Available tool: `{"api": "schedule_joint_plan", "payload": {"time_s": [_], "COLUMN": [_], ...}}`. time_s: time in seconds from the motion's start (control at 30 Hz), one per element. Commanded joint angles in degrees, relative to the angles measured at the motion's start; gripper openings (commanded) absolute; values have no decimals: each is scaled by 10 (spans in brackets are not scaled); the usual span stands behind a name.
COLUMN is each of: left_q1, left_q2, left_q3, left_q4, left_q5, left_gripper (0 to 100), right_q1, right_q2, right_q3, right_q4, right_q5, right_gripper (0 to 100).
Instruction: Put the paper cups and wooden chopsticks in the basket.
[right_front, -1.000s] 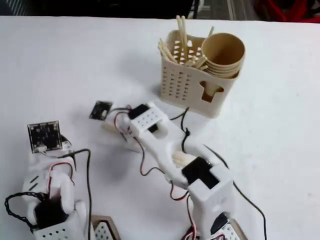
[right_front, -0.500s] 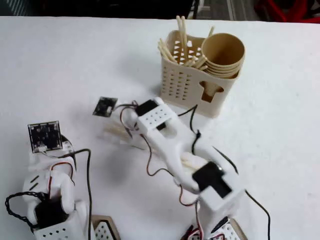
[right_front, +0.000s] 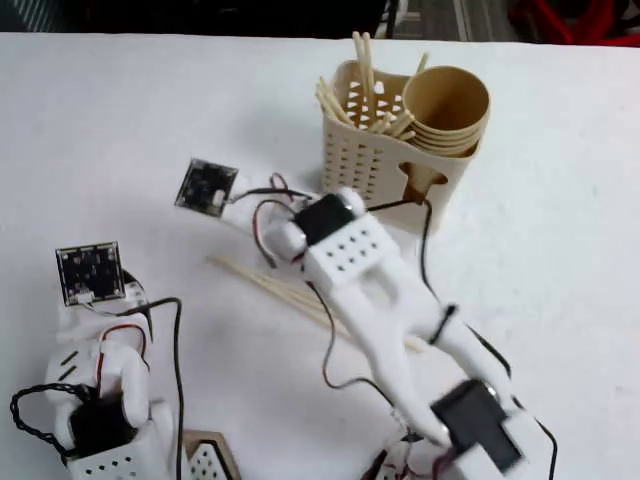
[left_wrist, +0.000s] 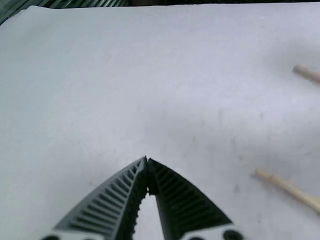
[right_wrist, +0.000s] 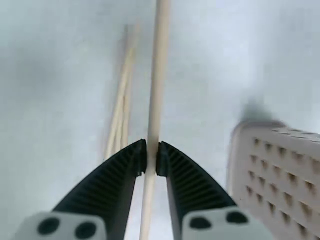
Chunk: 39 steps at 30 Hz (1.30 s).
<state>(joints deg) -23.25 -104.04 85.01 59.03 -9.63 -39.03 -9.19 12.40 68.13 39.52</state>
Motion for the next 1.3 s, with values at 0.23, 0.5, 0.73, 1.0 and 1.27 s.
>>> {"api": "schedule_joint_plan", "payload": {"time_s": [0.23, 0.5, 0.73, 1.0, 1.27], "left_q1": [-5, -5, -5, -5, -5], "left_q2": [-5, -5, -5, -5, -5], "left_q3": [-2, -2, -1, 25, 25], "left_q4": [-14, -14, -14, -50, -52], "left_q5": [-8, -8, -9, -33, -33], "left_gripper": [24, 24, 24, 24, 24], "right_q1": [118, 199, 217, 228, 228], "right_q2": [-125, -124, -125, -124, -106], "right_q3": [-215, -242, -147, 19, 85], "right_q4": [-36, -211, -378, -610, -653], "right_q5": [-135, -225, -250, -250, -251], "right_gripper": [17, 18, 18, 18, 93]}}
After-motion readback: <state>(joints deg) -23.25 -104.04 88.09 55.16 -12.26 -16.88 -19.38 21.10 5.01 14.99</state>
